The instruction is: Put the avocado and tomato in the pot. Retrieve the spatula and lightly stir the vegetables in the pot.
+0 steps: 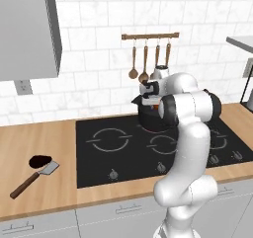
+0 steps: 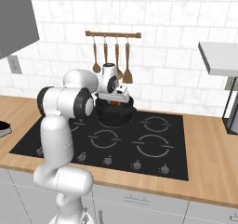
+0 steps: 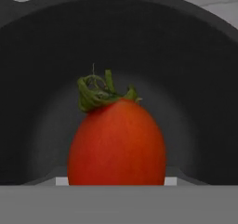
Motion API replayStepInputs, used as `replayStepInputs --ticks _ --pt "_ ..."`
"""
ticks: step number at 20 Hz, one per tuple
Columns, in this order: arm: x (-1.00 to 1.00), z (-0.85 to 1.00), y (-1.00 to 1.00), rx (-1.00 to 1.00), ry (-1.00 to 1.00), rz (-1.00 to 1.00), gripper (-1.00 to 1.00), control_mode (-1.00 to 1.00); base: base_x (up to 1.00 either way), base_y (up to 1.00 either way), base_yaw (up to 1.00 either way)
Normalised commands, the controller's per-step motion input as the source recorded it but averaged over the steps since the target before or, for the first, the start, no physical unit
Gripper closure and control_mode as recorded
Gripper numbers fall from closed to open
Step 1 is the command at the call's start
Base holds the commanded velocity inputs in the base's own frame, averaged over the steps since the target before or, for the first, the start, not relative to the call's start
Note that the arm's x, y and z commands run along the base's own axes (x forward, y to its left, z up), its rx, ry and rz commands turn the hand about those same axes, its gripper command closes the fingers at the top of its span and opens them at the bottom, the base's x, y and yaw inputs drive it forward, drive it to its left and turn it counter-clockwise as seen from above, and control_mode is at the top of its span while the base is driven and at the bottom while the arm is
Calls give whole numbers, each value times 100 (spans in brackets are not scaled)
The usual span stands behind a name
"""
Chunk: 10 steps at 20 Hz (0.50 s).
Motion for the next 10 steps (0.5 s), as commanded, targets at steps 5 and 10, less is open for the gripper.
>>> replayStepInputs --ticks 5,10 --pt "37 -43 0 0 4 0 100 -100 0 0 0" --pt "13 -30 0 0 4 0 100 -100 0 0 0"
